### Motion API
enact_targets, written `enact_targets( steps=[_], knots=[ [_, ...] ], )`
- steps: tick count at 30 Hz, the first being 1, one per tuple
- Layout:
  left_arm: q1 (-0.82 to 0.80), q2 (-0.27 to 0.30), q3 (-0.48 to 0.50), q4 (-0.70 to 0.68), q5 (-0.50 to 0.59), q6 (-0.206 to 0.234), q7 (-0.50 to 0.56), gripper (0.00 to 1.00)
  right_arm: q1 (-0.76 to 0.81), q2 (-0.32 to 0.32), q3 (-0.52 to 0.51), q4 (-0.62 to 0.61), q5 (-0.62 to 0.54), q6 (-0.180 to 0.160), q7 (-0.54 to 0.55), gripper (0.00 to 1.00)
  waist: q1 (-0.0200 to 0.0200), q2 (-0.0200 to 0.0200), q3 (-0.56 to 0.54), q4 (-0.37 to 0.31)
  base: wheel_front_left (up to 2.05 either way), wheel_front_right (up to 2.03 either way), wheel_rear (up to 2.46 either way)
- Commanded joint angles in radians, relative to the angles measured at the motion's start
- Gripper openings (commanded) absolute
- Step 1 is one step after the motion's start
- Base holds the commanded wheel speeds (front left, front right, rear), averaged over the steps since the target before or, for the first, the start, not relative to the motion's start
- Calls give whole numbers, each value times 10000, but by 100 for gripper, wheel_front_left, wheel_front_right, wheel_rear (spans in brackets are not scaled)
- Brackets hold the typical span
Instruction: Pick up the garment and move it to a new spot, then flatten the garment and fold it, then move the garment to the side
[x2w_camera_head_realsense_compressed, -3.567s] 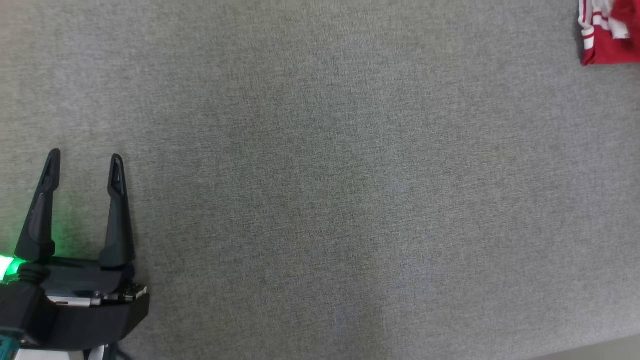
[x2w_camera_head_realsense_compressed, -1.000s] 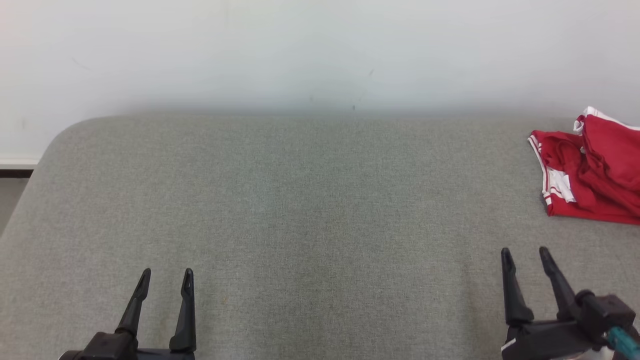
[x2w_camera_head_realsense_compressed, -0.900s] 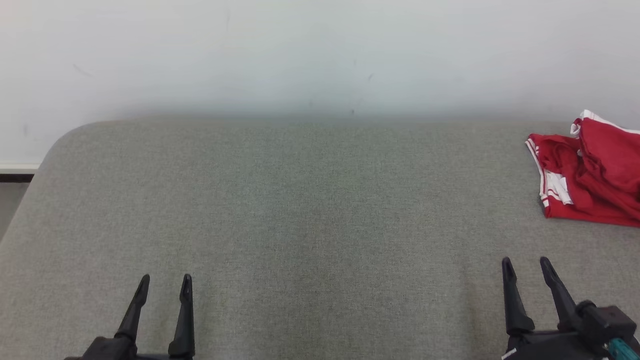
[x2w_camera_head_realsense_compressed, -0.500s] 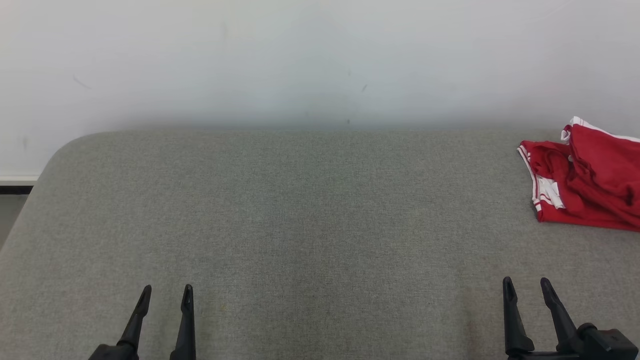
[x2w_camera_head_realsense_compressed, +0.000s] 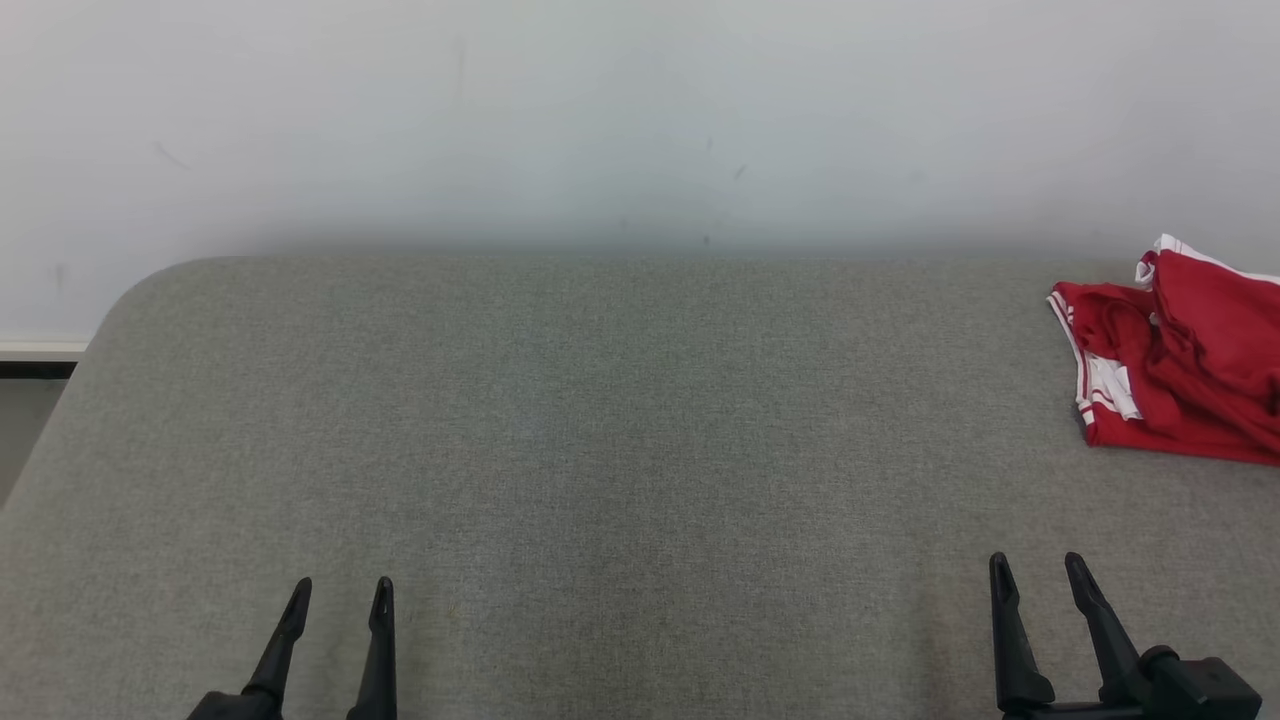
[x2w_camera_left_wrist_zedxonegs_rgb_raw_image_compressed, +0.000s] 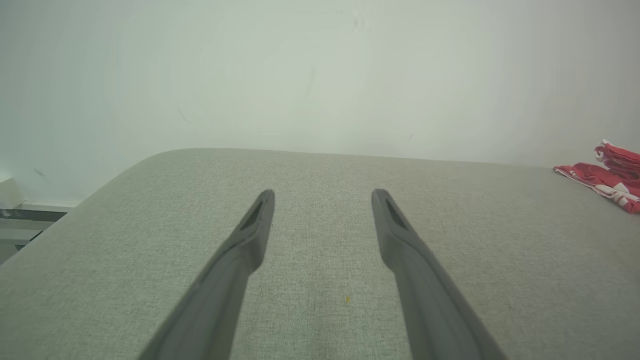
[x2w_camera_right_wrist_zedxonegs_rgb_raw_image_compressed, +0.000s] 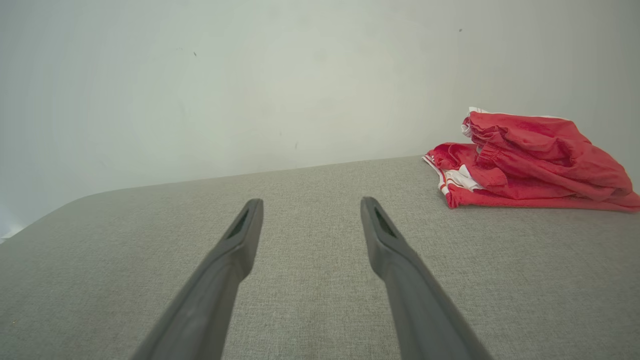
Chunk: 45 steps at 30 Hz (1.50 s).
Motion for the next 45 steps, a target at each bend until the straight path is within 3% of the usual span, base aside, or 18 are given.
enact_targets(
  steps=[1, 4, 5, 9, 24, 45],
  knots=[
    [64, 26, 23, 28, -120, 24, -28, 100, 30, 0, 12, 5, -14, -34, -53, 100, 0, 0, 5, 11, 0, 0, 0],
    [74, -8, 75, -53, -124, 24, -28, 100, 11, -29, 37, 42, 18, -34, -43, 100, 0, 0, 16, 13, 0, 0, 0],
    [2, -6, 73, -19, -69, 0, 2, 0, 0, -2, 31, 48, 3, 0, -23, 0, 0, 0, 16, 13, 0, 0, 0],
    [108, -61, 32, 304, -130, -4, 29, 0, 102, 24, 52, 370, 80, 0, 0, 0, 0, 0, 16, 13, 0, 0, 0],
    [-198, -113, 297, 373, -3153, -1, 779, 0, -297, 56, -150, 474, 3019, -3, 739, 0, 0, 0, 26, -50, 0, 0, 0],
    [-511, -181, 587, 447, -6188, 3, 1558, 0, -701, 104, -375, 584, 5971, -7, 1503, 0, 0, 0, 40, -128, 0, 0, 0]
  ],
)
